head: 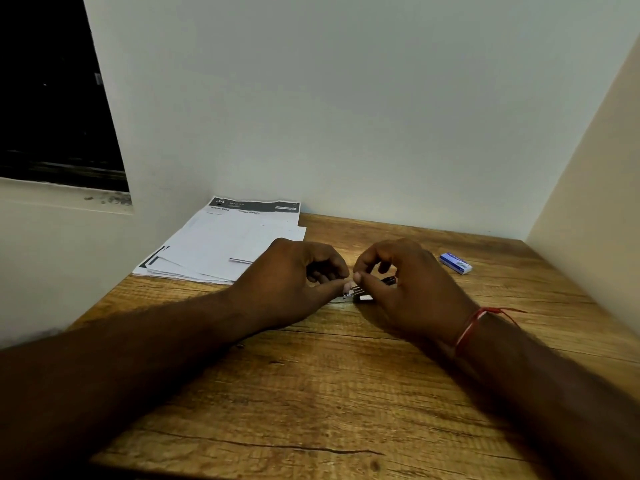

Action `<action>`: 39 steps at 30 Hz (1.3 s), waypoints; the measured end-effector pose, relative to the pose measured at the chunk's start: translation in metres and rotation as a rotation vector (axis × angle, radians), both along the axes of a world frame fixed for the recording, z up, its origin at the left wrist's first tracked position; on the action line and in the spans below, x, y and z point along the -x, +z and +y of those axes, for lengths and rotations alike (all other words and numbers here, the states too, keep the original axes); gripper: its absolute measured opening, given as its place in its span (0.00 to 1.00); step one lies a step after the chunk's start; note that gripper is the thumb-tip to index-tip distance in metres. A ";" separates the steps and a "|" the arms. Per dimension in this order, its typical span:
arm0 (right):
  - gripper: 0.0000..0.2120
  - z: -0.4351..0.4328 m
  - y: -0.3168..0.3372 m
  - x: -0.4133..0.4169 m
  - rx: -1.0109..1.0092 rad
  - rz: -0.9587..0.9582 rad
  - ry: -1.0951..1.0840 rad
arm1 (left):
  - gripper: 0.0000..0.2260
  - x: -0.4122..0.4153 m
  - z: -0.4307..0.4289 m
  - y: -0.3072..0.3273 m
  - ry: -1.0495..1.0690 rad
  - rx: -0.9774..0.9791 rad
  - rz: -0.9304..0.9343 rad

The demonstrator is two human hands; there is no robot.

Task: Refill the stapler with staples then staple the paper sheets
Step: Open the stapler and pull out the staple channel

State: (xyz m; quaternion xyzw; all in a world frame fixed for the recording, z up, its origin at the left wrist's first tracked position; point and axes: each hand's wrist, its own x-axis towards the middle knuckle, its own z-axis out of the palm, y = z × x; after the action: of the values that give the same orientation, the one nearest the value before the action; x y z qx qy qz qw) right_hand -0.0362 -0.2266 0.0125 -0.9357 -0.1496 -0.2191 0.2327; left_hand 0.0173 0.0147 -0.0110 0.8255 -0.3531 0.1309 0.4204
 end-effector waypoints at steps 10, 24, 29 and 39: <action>0.16 -0.019 0.007 -0.011 -0.285 0.435 -0.108 | 0.06 -0.007 -0.001 0.001 0.046 0.107 0.178; 0.06 -0.019 0.007 -0.008 -0.623 0.127 0.063 | 0.22 -0.005 -0.001 0.007 -0.041 0.240 0.498; 0.03 -0.023 0.003 -0.012 -0.729 0.182 0.168 | 0.12 -0.004 0.001 0.007 -0.071 0.183 0.448; 0.05 -0.030 0.002 -0.007 -0.590 0.345 0.066 | 0.23 -0.004 0.002 0.003 0.042 0.039 0.228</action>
State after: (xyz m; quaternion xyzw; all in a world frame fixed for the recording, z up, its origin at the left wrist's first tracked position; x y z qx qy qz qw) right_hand -0.0295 -0.2561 0.0149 -0.8460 -0.0687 -0.0839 0.5221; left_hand 0.0210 0.0170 -0.0078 0.8340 -0.2831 0.0519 0.4707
